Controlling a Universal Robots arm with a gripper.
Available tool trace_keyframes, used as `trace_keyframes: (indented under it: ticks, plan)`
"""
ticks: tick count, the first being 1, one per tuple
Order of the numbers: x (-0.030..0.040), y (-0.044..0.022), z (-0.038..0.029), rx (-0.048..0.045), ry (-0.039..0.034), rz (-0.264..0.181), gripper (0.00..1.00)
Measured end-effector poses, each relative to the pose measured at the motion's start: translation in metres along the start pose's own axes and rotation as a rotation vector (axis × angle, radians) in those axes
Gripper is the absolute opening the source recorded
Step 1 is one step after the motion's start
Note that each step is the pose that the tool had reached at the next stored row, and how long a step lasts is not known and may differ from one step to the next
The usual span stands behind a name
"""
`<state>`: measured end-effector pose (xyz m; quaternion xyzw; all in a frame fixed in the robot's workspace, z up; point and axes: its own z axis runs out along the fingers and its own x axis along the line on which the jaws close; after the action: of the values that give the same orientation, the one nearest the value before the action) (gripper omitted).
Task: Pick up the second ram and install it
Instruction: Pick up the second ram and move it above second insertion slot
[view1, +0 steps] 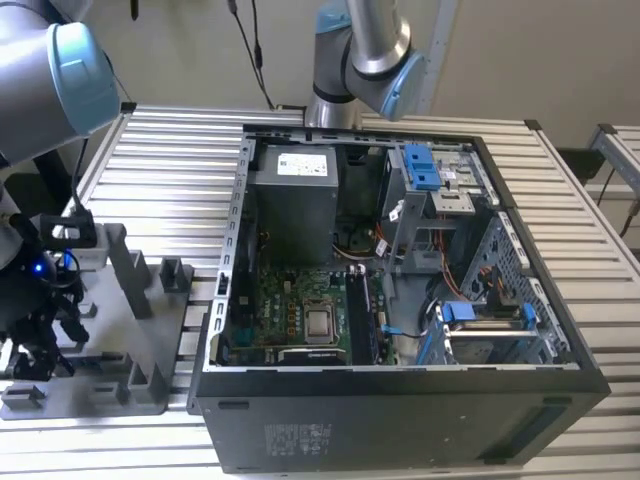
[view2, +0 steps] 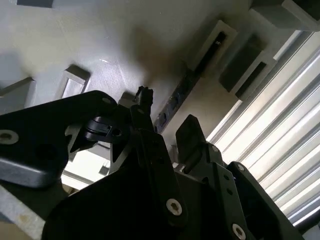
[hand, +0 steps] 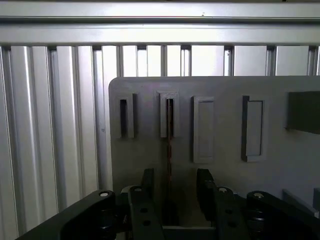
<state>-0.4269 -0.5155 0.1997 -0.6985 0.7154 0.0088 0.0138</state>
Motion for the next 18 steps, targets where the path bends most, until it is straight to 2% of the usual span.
trace_keyframes:
  ticks: [5,18]
  plan:
    - [0.0002,0.0021,0.0038,0.0,0.0002,0.0,0.48]
    - [0.0002,0.0022,0.004,-0.0002,0.0002,0.0,0.46]
